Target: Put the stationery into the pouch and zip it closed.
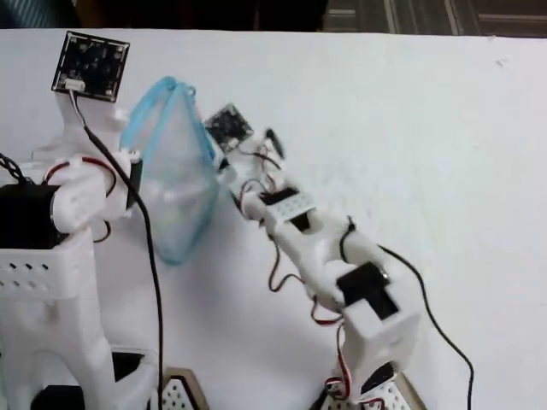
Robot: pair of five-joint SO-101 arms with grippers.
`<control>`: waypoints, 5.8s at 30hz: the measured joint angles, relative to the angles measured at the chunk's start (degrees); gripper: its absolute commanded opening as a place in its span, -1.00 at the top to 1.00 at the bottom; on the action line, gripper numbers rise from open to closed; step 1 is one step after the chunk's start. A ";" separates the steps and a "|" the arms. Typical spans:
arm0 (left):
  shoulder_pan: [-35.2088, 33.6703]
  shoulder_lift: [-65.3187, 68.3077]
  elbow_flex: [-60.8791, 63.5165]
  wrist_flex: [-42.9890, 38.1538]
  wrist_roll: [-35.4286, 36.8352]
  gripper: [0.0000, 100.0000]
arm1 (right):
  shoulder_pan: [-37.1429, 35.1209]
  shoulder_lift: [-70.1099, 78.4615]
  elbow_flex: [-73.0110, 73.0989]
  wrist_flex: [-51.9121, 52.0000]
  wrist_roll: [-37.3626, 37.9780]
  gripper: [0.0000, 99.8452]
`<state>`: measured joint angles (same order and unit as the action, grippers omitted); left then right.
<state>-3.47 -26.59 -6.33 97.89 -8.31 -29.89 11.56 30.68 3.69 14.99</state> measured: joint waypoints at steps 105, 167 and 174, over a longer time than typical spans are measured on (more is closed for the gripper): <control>-39.82 4.04 26.64 -21.80 1.76 0.95 | -11.87 -5.98 -19.43 30.86 -24.70 0.53; -15.38 4.04 30.95 -24.26 2.02 0.95 | 10.73 52.84 -114.64 96.26 -15.12 0.97; -9.93 4.04 30.95 -24.26 -0.53 0.95 | 18.11 36.84 -93.54 96.44 -12.13 0.97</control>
<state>-13.41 -22.55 24.62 73.63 -8.84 -11.78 48.40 -62.86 100.13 2.86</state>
